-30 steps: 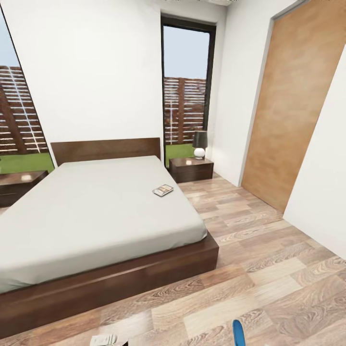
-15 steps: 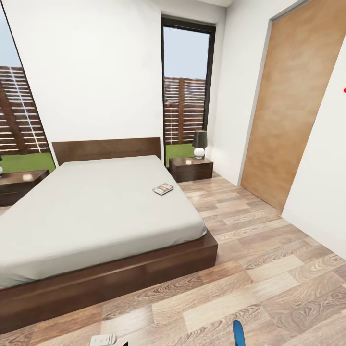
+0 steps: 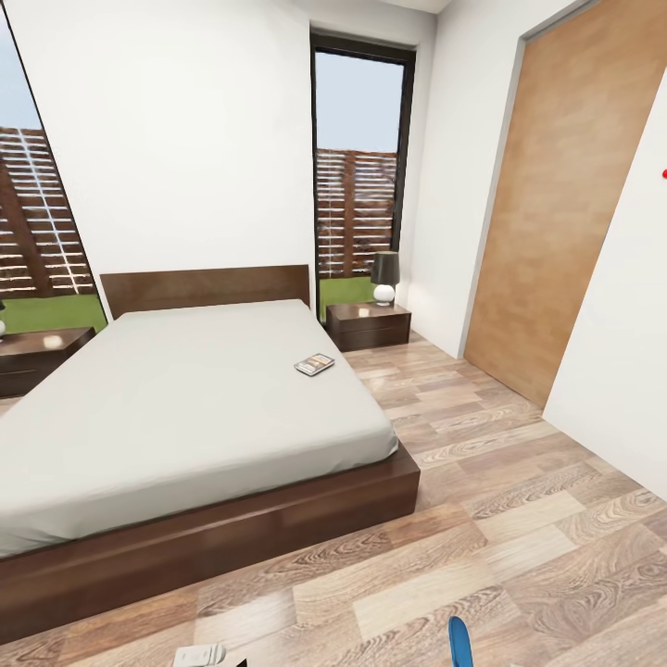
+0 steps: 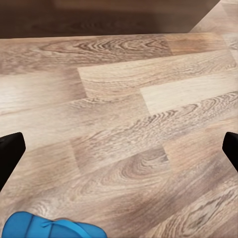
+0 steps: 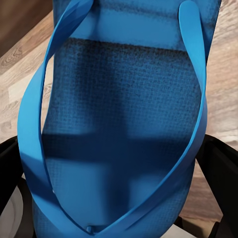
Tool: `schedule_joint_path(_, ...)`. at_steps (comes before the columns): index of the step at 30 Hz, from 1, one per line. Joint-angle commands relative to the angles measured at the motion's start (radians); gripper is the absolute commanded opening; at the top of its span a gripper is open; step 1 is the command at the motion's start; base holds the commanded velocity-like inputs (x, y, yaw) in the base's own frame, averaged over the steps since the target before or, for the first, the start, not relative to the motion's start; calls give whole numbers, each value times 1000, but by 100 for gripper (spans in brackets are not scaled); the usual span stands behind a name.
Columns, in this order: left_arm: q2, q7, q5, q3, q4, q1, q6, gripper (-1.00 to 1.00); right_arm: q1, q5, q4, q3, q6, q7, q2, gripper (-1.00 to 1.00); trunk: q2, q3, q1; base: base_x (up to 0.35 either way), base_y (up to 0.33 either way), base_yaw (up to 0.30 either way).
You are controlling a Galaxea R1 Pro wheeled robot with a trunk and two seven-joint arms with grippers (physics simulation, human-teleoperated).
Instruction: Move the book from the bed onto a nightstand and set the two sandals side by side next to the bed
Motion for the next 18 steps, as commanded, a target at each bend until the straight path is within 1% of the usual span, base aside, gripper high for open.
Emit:
schedule_joint_path(1, 0, -6, 5, 2, 1, -1, 0, 100, 0, -9, 0, 1, 11, 3, 0, -100, 0, -1, 0, 0, 0, 0)
schedule_joint_path(18, 0, -6, 6, 2, 1, -1, 0, 100, 0, -9, 0, 1, 10, 3, 0, -100, 0, -1, 0, 0, 0, 0)
